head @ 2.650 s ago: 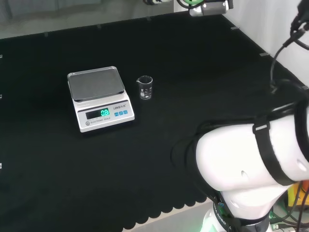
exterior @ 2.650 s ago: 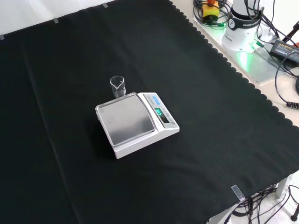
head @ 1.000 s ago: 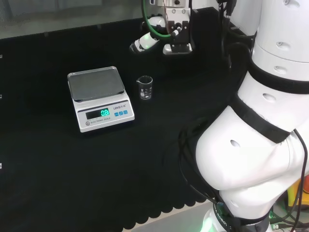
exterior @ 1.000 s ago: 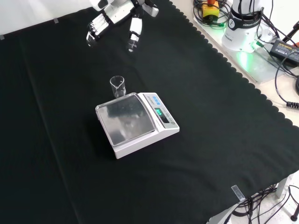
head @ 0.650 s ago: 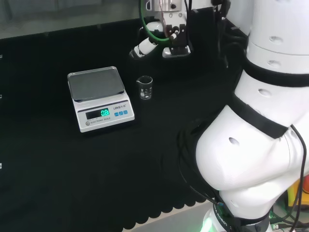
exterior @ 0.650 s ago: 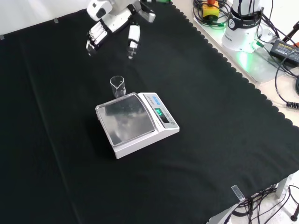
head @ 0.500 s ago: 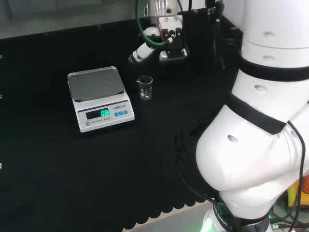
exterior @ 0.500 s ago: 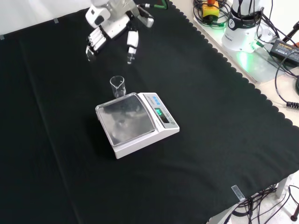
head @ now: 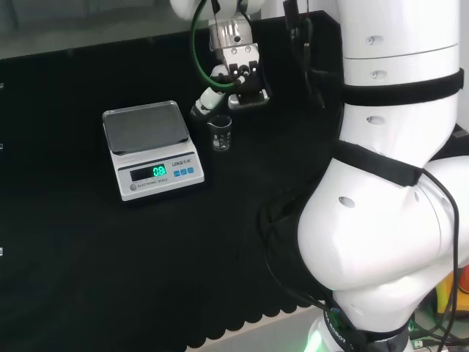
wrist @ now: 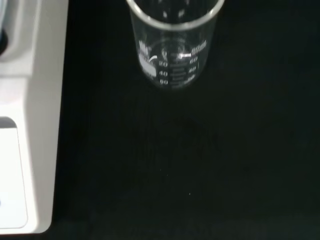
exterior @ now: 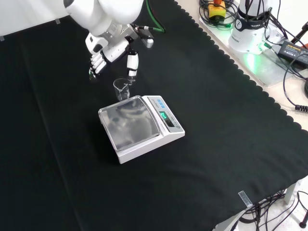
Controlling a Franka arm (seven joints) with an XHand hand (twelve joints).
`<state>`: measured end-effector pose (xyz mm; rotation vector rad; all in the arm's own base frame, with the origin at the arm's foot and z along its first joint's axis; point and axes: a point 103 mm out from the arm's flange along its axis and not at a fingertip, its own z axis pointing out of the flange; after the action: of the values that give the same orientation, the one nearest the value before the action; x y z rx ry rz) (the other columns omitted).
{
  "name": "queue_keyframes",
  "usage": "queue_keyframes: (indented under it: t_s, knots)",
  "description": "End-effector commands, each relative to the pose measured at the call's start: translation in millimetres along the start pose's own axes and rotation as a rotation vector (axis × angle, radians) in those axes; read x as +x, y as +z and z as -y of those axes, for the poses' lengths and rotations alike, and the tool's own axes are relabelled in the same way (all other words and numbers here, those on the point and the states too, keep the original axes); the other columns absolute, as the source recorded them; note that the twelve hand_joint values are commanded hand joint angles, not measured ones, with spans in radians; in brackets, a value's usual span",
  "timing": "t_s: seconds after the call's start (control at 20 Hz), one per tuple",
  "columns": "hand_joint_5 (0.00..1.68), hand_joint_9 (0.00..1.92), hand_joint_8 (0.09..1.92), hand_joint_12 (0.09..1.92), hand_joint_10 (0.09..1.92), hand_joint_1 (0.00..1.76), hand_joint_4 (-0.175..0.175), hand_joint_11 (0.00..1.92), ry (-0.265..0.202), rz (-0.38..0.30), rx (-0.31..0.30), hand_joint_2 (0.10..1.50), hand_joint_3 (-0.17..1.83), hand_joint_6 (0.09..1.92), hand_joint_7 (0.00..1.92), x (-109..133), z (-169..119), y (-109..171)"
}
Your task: Pick up the beaker.
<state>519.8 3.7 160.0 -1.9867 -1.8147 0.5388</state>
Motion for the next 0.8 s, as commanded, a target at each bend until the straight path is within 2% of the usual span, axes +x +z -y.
queue_keyframes:
  t_s: [0.05,0.2,0.8]
  knots:
    - [0.15,0.0,0.59,1.43,0.55,0.49,-0.07,0.0,0.003,-0.004,0.037,0.81,0.09,0.09,0.0,0,-1,9]
    - [0.15,0.0,0.59,1.43,0.55,0.49,-0.07,0.0,0.019,-0.005,0.049,0.81,0.09,0.09,0.0,-5,0,13]
    - [0.15,0.0,0.59,1.43,0.54,0.49,-0.071,0.0,0.033,-0.027,0.087,0.8,0.08,0.09,0.0,-11,-6,34]
